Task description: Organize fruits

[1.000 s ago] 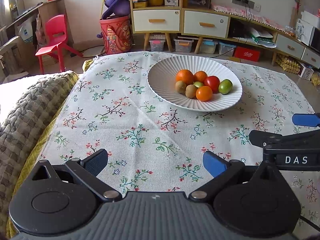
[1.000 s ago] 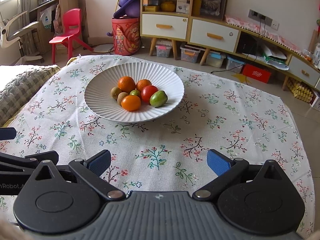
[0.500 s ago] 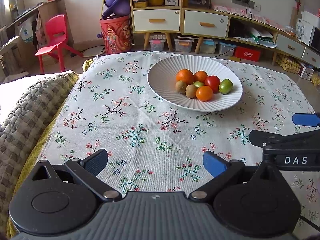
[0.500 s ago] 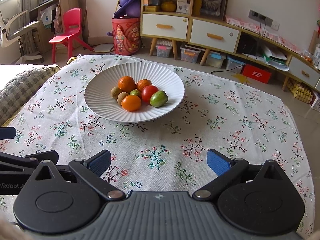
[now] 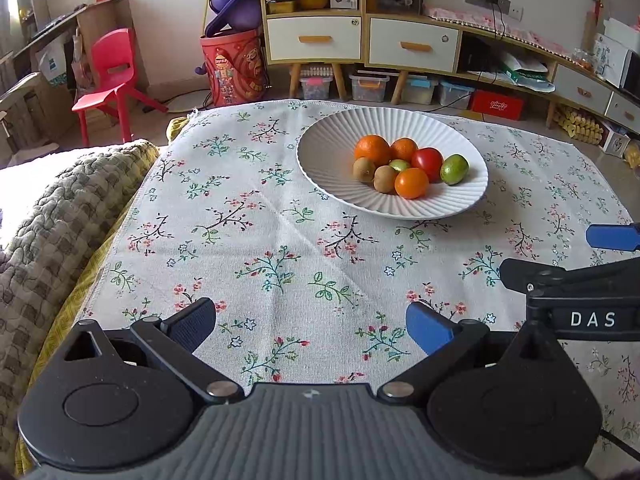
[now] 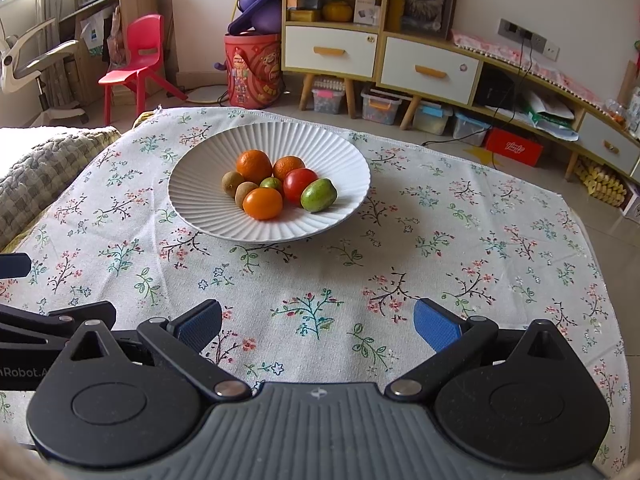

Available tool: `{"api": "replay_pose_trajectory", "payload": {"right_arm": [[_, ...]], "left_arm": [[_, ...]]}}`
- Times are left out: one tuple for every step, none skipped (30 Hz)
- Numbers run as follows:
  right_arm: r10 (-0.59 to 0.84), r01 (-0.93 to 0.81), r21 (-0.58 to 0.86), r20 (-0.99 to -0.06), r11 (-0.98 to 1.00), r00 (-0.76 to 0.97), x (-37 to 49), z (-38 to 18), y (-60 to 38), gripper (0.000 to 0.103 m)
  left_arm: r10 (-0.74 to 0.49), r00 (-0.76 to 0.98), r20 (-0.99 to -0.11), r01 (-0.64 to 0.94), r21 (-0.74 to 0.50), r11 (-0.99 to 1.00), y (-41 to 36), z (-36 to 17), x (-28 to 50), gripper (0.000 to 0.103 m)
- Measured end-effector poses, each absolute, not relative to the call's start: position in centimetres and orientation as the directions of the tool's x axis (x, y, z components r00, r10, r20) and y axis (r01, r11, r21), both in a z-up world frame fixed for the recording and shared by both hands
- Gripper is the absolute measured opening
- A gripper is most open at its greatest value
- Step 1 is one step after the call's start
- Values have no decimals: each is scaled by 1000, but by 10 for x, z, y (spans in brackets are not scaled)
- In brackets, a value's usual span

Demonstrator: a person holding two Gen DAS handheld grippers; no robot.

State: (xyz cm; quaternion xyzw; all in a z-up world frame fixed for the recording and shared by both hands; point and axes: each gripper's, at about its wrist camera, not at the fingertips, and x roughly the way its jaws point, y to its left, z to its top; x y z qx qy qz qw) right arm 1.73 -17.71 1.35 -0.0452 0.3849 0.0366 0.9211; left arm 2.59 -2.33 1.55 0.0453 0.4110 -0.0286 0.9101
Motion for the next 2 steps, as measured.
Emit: {"api": "replay_pose_trajectory", "payload": {"right_arm": [[33, -102, -55, -712, 993, 702, 17, 13, -177, 102], [34, -101, -53, -711, 994, 703, 17, 13, -177, 102]], "left_arm": [[-12, 662, -750, 88, 61, 994, -23, 15, 26, 92], [-15, 662, -750, 90, 60, 994, -22, 14, 26, 92]]}}
